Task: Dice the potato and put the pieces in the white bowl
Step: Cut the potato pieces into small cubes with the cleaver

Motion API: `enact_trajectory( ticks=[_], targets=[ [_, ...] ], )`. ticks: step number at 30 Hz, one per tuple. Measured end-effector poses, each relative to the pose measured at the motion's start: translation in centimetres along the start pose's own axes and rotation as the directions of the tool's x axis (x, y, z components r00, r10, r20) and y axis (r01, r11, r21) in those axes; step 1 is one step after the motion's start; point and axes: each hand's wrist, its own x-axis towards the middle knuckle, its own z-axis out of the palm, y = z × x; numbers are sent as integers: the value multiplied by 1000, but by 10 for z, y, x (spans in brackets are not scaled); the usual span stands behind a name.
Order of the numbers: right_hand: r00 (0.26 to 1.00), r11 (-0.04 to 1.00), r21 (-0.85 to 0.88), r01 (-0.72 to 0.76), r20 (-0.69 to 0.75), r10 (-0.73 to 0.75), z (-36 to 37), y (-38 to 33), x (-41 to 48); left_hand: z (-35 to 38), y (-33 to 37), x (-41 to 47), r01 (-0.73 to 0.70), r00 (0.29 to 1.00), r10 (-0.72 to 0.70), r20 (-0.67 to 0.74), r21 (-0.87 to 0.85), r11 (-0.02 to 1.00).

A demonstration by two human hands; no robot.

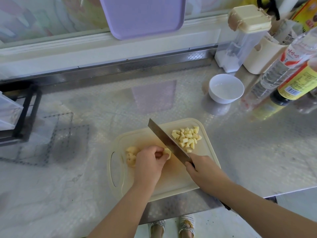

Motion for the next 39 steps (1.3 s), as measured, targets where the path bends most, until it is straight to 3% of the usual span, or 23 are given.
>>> enact_trajectory(
  ticks=[19,25,29,32,39],
  targets=[
    [999,995,-92,-24,28,27,4,-14,14,-1,-4,1,-46,999,46,29,17,999],
    [994,995,-2,-97,-42,97,0,-6,10,-4,-7,1,-109,991,104,84,55,993],
    [998,997,-45,-59,-26,58,-9,0,4,-8,-10,3,-182,977,174,127,52,982],
    [999,998,-54,-31,-32,30,-11,1,1,-7,-10,0,-153,984,149,97,32,988],
    [1000,996,-90,5,-6,-6,-8,0,-1,-4,-1,-6,-190,982,180,62,266,945]
  ],
)
